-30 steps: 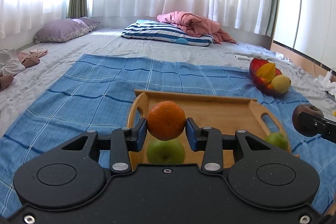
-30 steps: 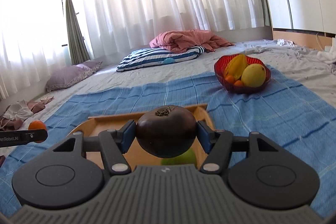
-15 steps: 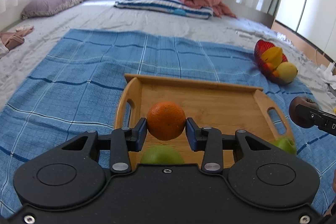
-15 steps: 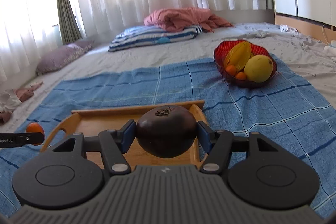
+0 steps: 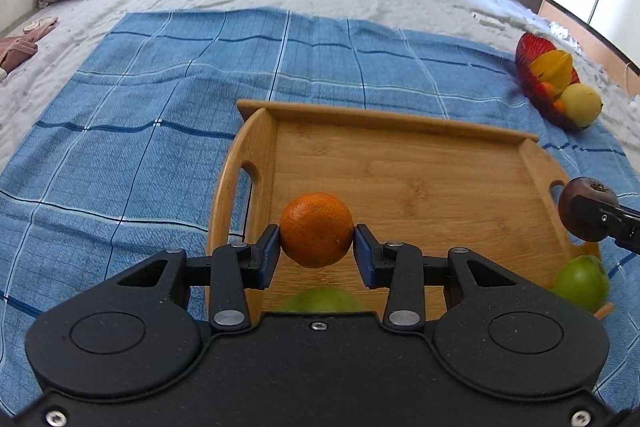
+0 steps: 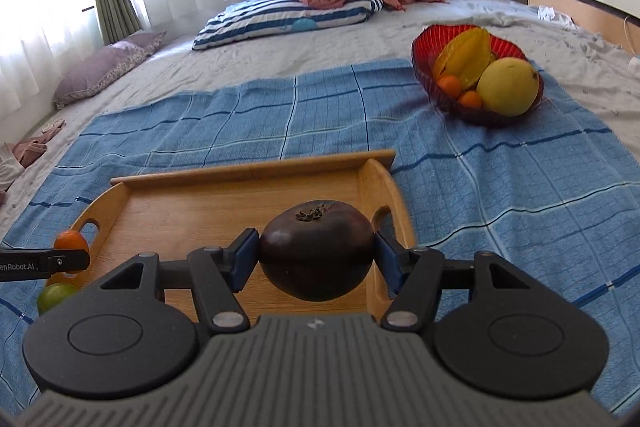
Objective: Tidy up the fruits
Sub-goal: 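Carry the orange and dark apple onto the wooden tray with both grippers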
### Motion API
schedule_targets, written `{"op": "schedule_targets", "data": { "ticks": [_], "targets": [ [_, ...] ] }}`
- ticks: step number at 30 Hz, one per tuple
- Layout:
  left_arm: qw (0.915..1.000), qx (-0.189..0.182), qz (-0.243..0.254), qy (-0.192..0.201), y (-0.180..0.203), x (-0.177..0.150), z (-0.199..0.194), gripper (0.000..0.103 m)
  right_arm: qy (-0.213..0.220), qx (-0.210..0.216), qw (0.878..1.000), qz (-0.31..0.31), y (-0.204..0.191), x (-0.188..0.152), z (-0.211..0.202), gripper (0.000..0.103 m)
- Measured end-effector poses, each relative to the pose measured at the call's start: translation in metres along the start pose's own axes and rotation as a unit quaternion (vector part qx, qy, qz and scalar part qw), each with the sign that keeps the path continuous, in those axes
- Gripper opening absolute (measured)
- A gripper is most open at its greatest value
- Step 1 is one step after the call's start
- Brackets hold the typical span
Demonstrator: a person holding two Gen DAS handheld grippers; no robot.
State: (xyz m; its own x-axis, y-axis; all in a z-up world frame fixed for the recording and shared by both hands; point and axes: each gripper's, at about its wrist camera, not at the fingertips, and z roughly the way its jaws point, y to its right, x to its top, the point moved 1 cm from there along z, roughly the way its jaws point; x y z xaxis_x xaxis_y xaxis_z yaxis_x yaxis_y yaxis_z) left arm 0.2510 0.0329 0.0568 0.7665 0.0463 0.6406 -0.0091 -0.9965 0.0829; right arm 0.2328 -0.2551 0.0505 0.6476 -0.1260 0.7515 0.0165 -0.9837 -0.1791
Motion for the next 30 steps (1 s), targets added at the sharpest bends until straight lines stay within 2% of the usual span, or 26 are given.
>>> {"op": "schedule_targets", "data": {
  "ticks": [16,30],
  "targets": [
    [0.9995,0.009,0.01,-0.029,0.003,0.006,0.03,0.038,-0.014,-0.02,1.0,-0.007,-0.006,-0.003,0.025,0.065],
    [0.999,0.017,0.031,-0.026,0.006,0.004,0.036,0.038,-0.021,-0.026,0.999,-0.019,-0.01,-0.01,0.036,0.065]
  ]
}}
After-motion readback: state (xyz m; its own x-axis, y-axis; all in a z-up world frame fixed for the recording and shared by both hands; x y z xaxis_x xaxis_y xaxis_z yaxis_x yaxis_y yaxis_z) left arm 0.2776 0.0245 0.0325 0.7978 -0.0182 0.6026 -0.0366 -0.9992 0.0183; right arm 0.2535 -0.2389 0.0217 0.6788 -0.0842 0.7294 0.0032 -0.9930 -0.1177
